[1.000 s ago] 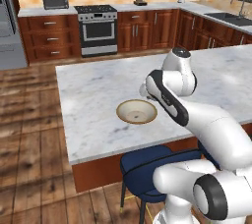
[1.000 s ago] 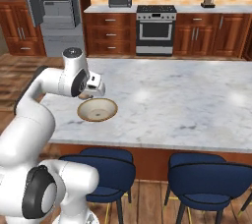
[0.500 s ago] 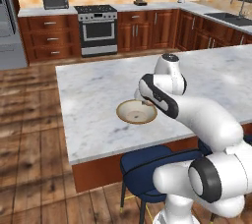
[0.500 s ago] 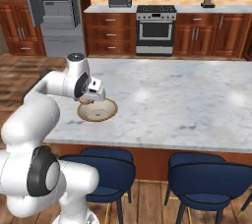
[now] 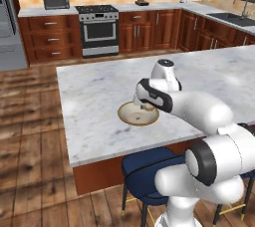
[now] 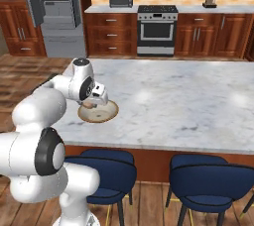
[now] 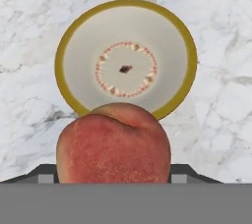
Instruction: Retrieve the peach and banana from the fridge and place them into the bowl on the dining table.
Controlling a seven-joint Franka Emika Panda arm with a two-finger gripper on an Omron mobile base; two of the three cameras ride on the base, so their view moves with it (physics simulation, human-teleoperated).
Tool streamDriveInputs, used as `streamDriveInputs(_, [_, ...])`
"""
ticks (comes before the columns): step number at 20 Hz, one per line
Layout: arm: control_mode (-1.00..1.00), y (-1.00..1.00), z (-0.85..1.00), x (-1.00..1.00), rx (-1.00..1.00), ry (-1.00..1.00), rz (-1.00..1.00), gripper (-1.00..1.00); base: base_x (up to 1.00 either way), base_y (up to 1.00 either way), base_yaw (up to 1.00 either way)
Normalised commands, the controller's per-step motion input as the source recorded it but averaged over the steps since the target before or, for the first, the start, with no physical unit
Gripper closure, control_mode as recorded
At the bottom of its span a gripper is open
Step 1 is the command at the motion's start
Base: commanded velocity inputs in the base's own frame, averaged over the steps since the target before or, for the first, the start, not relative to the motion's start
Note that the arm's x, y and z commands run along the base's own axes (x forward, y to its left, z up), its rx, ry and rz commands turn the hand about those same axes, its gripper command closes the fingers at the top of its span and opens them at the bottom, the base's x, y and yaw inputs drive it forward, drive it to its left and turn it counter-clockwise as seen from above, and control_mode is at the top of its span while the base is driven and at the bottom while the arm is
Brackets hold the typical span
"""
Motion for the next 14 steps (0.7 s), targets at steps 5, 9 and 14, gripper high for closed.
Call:
streamDriveInputs(5, [-1.00,0.00,-0.33,0.26,0.00,0.01,-0.01,1.00,0.00,0.00,0.00])
streamDriveInputs(9, [-1.00,0.00,-0.31,0.29,0.00,0.00,-0.01,1.00,0.00,0.00,0.00])
streamDriveInputs(14, [-1.00,0.02,-0.29,0.31,0.00,0.00,-0.01,1.00,0.00,0.00,0.00])
